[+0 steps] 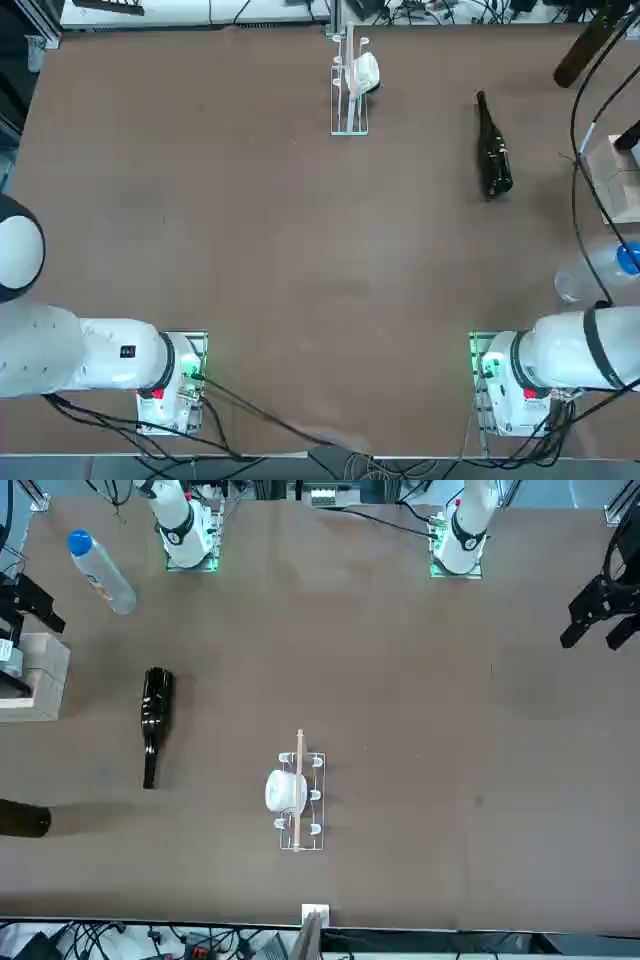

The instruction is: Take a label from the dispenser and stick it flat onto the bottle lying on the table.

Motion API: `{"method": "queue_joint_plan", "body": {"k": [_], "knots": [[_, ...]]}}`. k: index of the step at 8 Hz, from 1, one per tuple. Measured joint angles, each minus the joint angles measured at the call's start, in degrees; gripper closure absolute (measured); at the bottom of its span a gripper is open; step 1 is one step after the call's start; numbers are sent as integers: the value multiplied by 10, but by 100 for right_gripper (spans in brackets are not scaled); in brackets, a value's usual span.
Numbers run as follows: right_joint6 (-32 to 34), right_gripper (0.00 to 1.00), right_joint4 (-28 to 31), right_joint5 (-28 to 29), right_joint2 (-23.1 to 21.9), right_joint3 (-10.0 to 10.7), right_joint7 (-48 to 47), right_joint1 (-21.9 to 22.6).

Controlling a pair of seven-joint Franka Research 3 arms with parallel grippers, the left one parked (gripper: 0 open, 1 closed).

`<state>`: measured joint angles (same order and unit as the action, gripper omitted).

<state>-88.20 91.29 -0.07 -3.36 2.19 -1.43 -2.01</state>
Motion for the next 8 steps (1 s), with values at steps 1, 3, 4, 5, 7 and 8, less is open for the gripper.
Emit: {"method": "queue_joint_plan", "body": {"k": [1,3,4,5,7,8], "knots": [[0,0,0,0,0,0,0,0],[0,0,0,0,0,0,0,0],[0,0,0,-8,0,0,0,0],[0,0,1,-35,1,-1,2,3],[-2,0,9,-117,22,-3,2,26],[-11,0,22,-159,44,-5,1,36]]}}
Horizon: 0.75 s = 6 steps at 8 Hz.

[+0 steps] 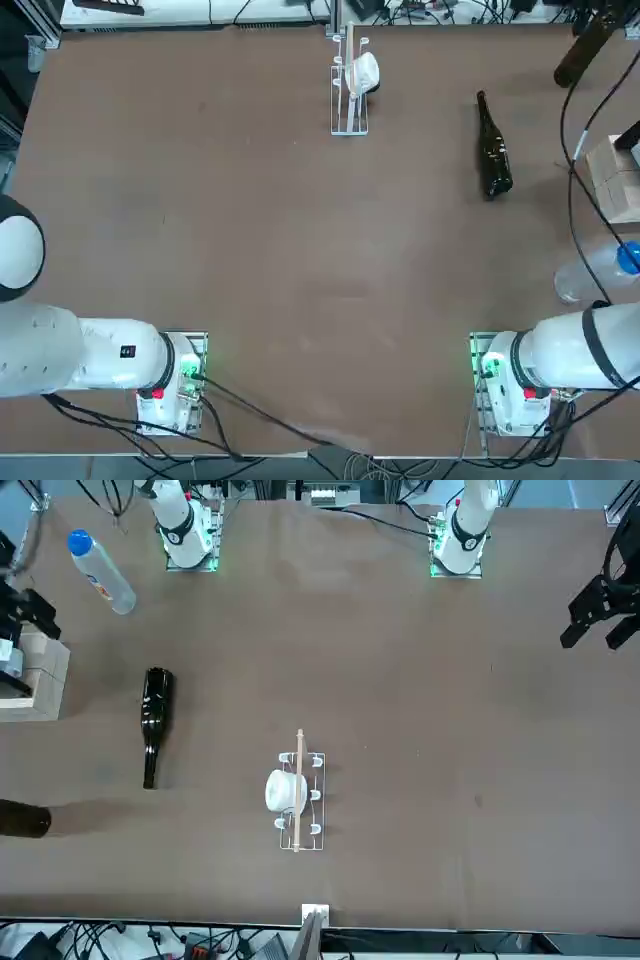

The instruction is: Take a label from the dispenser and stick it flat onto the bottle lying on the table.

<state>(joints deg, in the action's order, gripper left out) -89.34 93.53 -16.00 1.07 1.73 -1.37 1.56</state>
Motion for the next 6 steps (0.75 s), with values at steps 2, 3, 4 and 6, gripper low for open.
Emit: {"method": "queue_joint_plan", "body": {"k": [2,3,4,6], "knots": [[-55,0,44,-91,41,-1,-4,8],[-80,0,74,-142,50,0,-8,8],[-96,0,105,-196,51,1,-14,7],[-125,2,168,-290,50,6,-62,6]]}}
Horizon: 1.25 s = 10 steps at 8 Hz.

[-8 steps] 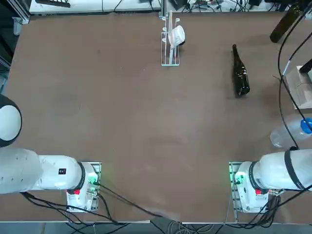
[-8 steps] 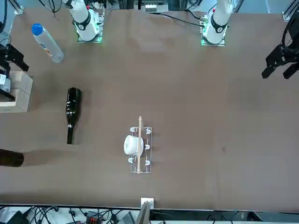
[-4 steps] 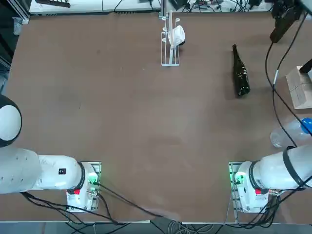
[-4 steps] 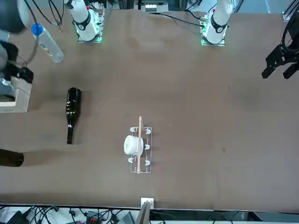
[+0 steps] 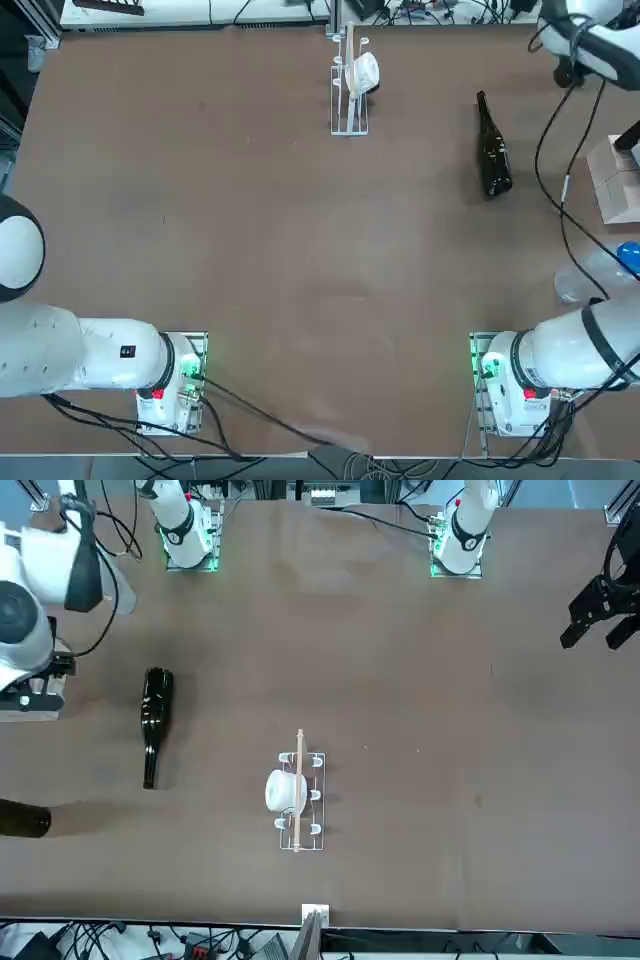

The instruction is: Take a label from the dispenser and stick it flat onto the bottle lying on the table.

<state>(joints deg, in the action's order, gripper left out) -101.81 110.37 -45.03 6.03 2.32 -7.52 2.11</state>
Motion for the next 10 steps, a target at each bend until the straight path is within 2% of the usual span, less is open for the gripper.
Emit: {"method": "queue_joint_plan", "body": {"k": [2,5,8,10], "knots": [[-37,3,76,-122,0,2,-73,-11],[-55,6,175,-287,4,4,-226,-36],[-55,11,208,-372,30,5,-342,-56],[-45,23,210,-408,59,6,-390,-77]]}}
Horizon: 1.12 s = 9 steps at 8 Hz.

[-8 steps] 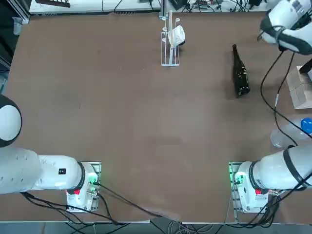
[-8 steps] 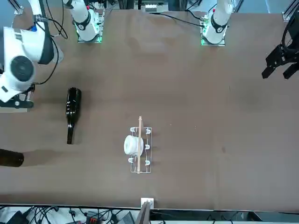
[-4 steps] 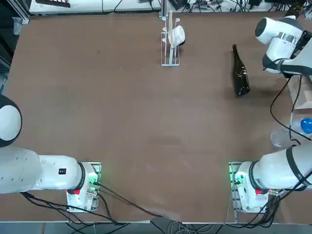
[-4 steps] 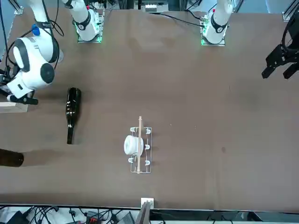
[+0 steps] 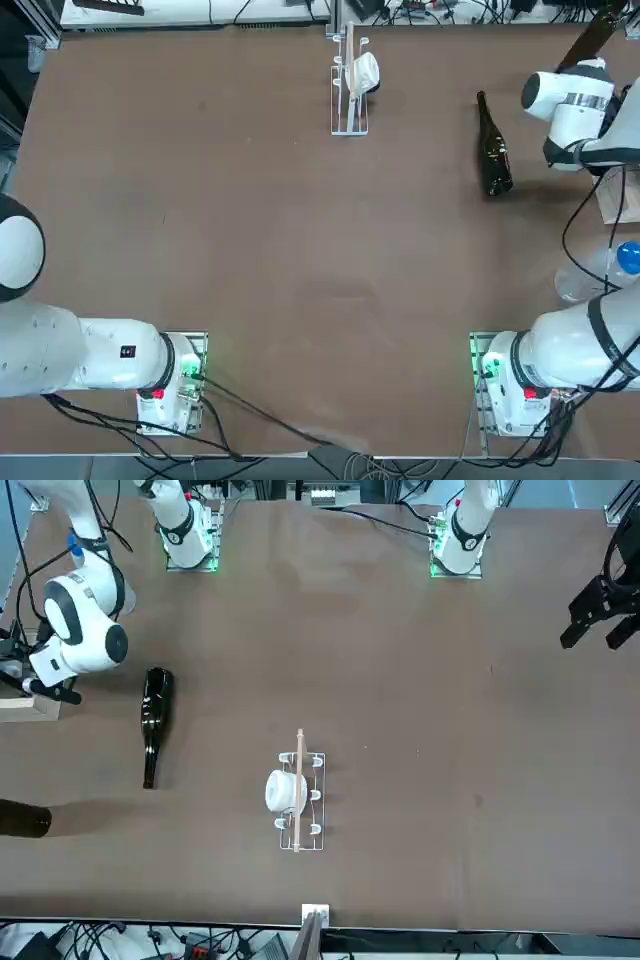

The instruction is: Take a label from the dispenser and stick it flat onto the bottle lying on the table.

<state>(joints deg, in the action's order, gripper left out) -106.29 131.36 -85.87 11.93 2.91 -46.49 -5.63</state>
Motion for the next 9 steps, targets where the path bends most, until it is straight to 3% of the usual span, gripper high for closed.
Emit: {"method": "queue_joint_plan", "body": {"k": [3,9], "knots": [[58,29,0,-16,30,0,-48,-5],[78,35,0,-77,57,0,-95,-22]]}}
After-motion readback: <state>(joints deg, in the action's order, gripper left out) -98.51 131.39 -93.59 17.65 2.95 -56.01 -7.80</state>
